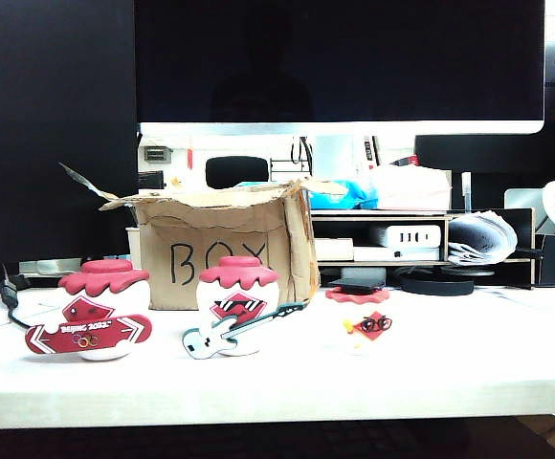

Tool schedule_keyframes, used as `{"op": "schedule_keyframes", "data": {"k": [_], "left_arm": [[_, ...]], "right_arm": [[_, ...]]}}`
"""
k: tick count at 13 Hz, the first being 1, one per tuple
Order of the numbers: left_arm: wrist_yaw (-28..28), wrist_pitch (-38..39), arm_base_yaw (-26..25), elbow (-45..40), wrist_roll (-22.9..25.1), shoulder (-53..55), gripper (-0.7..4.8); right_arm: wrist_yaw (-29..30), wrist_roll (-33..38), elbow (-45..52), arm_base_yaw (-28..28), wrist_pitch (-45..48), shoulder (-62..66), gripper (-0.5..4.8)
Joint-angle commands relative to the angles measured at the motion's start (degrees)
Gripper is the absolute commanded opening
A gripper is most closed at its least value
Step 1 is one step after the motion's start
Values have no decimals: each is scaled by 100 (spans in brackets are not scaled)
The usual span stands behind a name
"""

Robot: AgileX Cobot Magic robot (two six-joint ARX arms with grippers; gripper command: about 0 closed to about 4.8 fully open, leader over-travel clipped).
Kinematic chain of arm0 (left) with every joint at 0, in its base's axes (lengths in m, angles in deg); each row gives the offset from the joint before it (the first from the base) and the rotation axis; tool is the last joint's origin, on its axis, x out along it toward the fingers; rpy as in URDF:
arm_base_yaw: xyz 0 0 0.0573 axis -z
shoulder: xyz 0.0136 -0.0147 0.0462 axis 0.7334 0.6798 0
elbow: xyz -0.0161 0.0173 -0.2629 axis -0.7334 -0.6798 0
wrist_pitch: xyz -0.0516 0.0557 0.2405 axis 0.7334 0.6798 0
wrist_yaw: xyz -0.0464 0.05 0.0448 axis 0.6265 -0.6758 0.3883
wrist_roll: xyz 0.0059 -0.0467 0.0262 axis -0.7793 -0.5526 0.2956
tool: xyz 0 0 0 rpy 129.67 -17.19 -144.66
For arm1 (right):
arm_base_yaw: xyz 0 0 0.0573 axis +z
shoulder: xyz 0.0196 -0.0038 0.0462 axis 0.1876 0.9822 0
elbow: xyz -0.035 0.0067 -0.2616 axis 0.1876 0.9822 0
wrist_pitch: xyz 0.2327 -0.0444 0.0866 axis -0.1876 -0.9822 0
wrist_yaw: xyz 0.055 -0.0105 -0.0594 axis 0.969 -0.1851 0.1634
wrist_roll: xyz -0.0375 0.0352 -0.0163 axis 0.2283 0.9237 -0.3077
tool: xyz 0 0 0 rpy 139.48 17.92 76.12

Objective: Put the doll that is least similar in size compared to the others into the paper box.

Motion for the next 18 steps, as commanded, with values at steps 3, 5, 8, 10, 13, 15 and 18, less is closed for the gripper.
{"op": "schedule_keyframes", "data": {"k": [3,5,8,10,13,15,18], "left_arm": [[2,-33,-2,7,0,0,-5],[-2,-33,376,7,-2,2,-5],[0,-35,1589,15,-2,704,-5],[0,-33,2149,15,0,1384,-5],[-2,-33,2708,15,0,1565,-5],[0,-35,2708,15,0,1565,-5],[0,-35,2708,15,0,1565,-5]], "right_arm": [[-9,9,39,-2,81,-4,-1],[376,9,39,-2,79,-4,-1],[376,149,39,0,79,-4,-1],[579,1075,39,-2,2,-4,-1],[2166,1711,35,7,-455,-4,-1],[2990,2601,35,11,-841,-4,-1],[3823,3169,31,17,-745,-4,-2]]}}
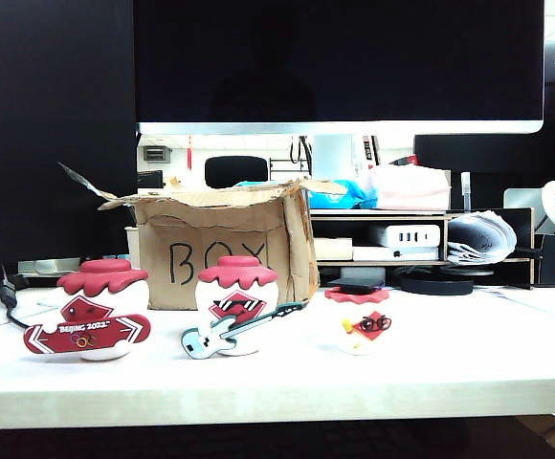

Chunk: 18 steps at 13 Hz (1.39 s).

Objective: Put the doll that is least similar in size compared to the others into the paper box.

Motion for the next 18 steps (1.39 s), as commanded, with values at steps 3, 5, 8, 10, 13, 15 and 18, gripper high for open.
{"op": "schedule_keyframes", "data": {"k": [3,5,8,10,13,15,18], "left_arm": [[0,-77,-7,9,0,0,-5],[0,-77,-7,9,0,2,-5],[0,-77,-7,9,0,0,-5],[0,-77,-7,9,0,2,-5],[0,-77,-7,9,-2,2,-5],[0,-77,-7,9,0,2,-5],[0,-77,-7,9,0,0,-5]], "right_arm": [[1211,1690,-39,295,1169,0,-2],[1250,1683,-426,531,1176,17,-3],[1458,975,-1414,634,1178,1040,-3],[1676,166,-1816,634,1029,1858,-3],[1615,-671,-1991,634,922,3620,-3],[1187,-1141,-2146,793,927,4684,-3],[514,-2524,-2520,1565,951,5987,-2]]}}
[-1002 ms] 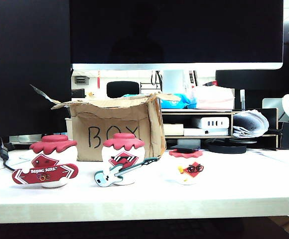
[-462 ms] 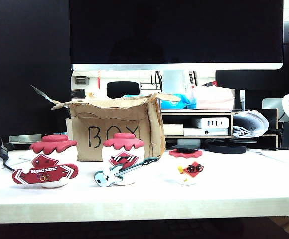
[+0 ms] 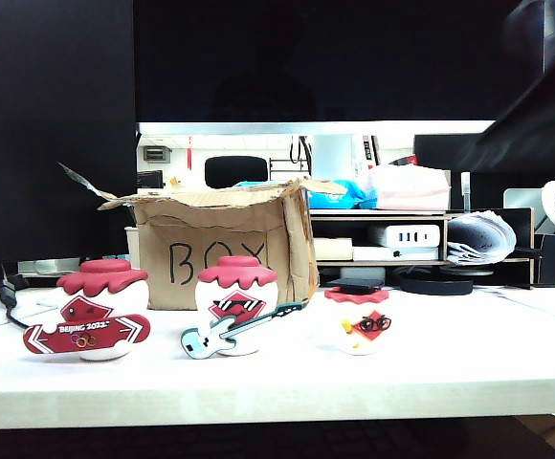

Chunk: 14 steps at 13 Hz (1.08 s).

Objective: Put the doll that is least similar in size compared to the others into the paper box.

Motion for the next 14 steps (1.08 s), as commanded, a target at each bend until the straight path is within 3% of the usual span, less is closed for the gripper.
{"op": "schedule_keyframes", "data": {"k": [1,2,3,4,7,9,14], "left_arm": [[2,-74,-7,7,0,-2,-5],[2,-77,-7,7,0,-2,-5],[2,-74,-7,7,0,-2,-5],[2,-77,-7,7,0,-2,-5],[2,-74,-7,7,-2,-2,-5],[2,-77,-7,7,-2,-2,-5],[2,-77,-7,7,0,-2,-5]], "right_arm": [[-693,-1117,-286,682,101,785,9],[-1373,-1139,-361,1005,107,988,189],[-2188,-1158,-396,1335,107,1086,479],[-2789,-1259,-415,1620,107,1141,479],[-3307,-1263,-446,2114,269,1399,479],[-4135,-1263,-448,2350,632,1672,479],[-4033,-1239,-868,2400,1075,2719,479]]}}
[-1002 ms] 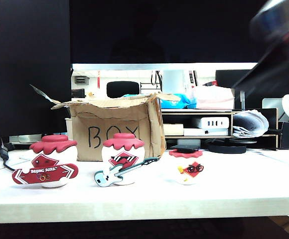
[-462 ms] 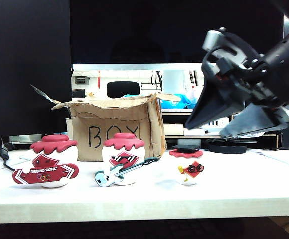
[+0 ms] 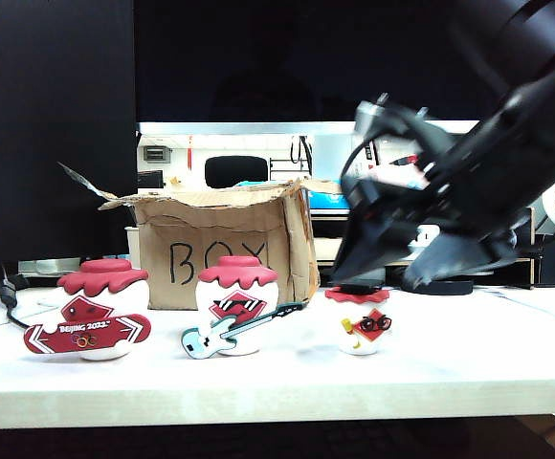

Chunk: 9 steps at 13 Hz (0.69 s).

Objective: Put the doll that is least similar in size compared to the others into the paper box.

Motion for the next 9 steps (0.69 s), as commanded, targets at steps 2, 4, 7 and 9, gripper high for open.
{"op": "schedule_keyframes", "data": {"k": [2,4,7,9], "left_arm": [[0,-77,-4,7,0,7,-5],[0,-77,-4,7,0,7,-5],[0,-77,-4,7,0,4,-5],[0,-77,-4,7,0,4,-5]], "right_arm": [[76,4,-98,7,570,584,479],[70,4,-101,7,667,837,479],[87,7,-105,7,1049,1115,479],[122,4,-131,7,1047,1163,479]]}}
